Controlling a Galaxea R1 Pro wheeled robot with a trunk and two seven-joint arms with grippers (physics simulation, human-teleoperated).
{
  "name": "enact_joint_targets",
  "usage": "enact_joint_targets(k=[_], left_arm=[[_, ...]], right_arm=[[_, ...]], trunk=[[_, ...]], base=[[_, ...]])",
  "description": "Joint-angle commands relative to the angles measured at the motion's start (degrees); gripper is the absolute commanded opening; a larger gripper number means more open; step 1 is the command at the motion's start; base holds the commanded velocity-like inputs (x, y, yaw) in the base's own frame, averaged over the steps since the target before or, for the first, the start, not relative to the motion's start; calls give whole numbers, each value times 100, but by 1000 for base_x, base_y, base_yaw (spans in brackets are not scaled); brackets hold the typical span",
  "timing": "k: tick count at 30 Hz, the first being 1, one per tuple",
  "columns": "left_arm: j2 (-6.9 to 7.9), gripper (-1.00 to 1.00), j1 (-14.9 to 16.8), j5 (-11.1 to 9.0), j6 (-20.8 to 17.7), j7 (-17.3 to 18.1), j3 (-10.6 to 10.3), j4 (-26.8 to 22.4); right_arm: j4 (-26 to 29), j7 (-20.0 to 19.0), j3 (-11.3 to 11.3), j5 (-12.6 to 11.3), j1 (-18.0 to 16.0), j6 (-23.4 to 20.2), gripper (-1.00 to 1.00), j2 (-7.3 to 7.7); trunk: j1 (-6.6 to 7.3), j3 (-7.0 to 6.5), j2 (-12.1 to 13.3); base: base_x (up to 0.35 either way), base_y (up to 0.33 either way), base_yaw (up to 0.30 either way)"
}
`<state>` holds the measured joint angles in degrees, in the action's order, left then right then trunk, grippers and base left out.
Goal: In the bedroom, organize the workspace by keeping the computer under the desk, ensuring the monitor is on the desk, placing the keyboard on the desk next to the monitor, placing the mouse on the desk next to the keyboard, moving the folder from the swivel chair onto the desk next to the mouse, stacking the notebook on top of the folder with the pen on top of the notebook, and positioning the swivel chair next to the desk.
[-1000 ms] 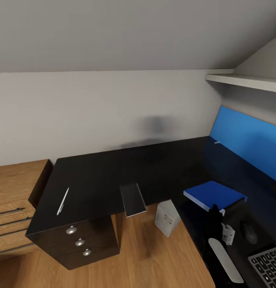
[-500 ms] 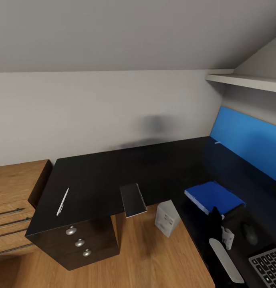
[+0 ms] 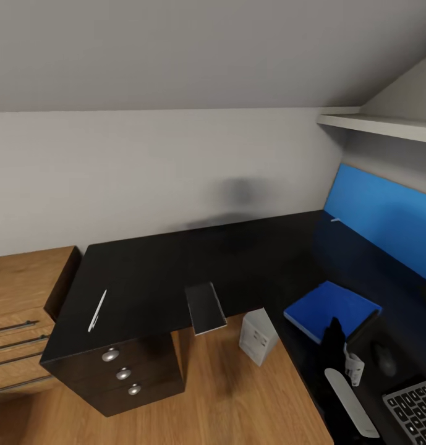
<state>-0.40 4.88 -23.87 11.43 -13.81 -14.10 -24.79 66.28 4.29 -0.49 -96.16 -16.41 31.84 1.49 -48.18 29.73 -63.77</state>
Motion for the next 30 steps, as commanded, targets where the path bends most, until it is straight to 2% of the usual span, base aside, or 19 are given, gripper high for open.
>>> enact_joint_targets(k=[1,17,21,22,23,25,30], left_arm=[[4,100,4,-47,26,-42,-49,1],[4,100,4,-47,26,-41,-49,1],[4,100,4,-47,26,-42,-49,1],[4,100,4,-47,26,-42,-49,1],[4,100,4,-47,26,-42,-49,1],[4,100,4,-47,26,-42,-49,1],[4,100,4,-47,26,-45,-49,1]], right_arm=[[8,28,-1,-8,-3,18,100,5],[52,-27,-10,11,-3,50,100,-1],[146,-54,24,320,-3,58,100,-3],[199,-52,30,600,-3,63,100,-19],[216,-52,25,702,-3,65,100,-25],[230,-52,21,802,-3,66,100,-30],[253,-55,22,880,-3,73,100,-36]], trunk=[[1,5,-4],[1,5,-4],[1,5,-4],[1,5,-4],[1,5,-4],[1,5,-4],[1,5,-4]], base=[[-199,0,0],[-143,0,0],[-4,0,0],[0,0,0],[0,0,0],[0,0,0],[0,0,0]])
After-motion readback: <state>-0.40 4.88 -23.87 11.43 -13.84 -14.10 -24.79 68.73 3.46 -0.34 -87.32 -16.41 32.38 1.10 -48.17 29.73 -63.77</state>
